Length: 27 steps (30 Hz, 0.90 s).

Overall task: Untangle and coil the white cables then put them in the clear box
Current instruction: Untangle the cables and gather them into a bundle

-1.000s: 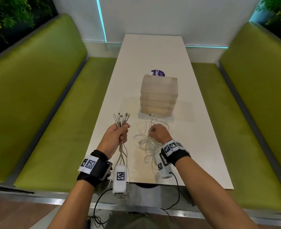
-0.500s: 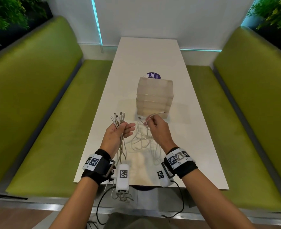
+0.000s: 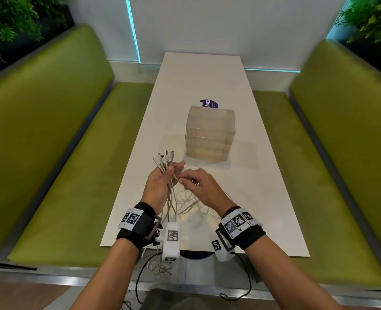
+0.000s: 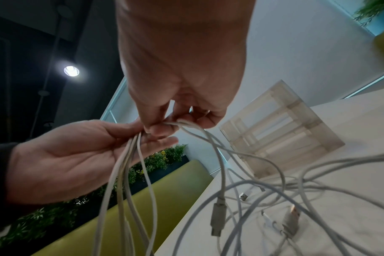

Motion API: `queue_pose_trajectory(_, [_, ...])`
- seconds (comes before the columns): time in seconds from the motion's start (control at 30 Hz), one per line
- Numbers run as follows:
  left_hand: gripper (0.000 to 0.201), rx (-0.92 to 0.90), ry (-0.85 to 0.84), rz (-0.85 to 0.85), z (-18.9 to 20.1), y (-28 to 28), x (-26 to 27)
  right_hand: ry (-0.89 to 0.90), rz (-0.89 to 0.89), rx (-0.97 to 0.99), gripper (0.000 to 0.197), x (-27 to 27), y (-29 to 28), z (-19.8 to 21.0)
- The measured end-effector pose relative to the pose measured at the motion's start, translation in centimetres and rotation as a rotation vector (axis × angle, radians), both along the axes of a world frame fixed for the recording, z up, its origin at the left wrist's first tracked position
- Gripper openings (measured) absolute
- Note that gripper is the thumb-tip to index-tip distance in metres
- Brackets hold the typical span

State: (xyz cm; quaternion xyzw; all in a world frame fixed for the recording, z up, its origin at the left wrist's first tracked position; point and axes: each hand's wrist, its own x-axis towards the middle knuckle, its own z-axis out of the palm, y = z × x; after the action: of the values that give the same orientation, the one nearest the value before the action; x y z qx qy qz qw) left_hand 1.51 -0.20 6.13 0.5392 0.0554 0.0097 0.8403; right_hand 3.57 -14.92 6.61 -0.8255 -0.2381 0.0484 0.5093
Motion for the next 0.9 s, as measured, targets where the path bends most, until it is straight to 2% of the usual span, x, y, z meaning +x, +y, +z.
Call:
queue_pose_trajectory(0.23, [0.017, -0.045, -0.001, -0.012, 0.4, 0.2, 0.0, -0.143, 0.025, -0.038, 0.015, 0.2, 0.7, -1.0])
queue_pose_trajectory(0.3, [0.016, -0.044, 0.001, 0.002, 0.8, 0.3, -0.2, -0.103, 0.014, -0.079, 0.017, 0.5, 0.8, -1.5])
queue_pose_trajectory(0.4, [0.020, -0.077, -0.003, 0.058, 1.4, 0.5, -0.4, -0.075, 0.049, -0.265, 0.024, 1.1, 0.6, -1.8])
queue_pose_trajectory(0.53, [0.020, -0.142, -0.070, 0.163, 3.4, 1.8, -0.4, -0.079, 0.036, -0.585, 0.022, 2.9, -1.1, -3.1])
queue_pose_trajectory(0.7, [0.020, -0.248, -0.125, 0.310, 7.0, 5.8, -0.8, 0.037, -0.138, -0.690, 0.024, 4.9, -5.1, -5.4])
queue_pose_trajectory(0.8, [0.022, -0.235, -0.110, 0.353, 6.8, 7.1, -0.7, 0.036, -0.171, -0.582, 0.026, 5.8, -5.1, -4.9])
queue_pose_trajectory(0.9, [0.023, -0.095, -0.018, 0.341, 4.8, 6.6, 0.2, 0.017, -0.149, -0.244, 0.028, 5.6, -3.9, -2.7])
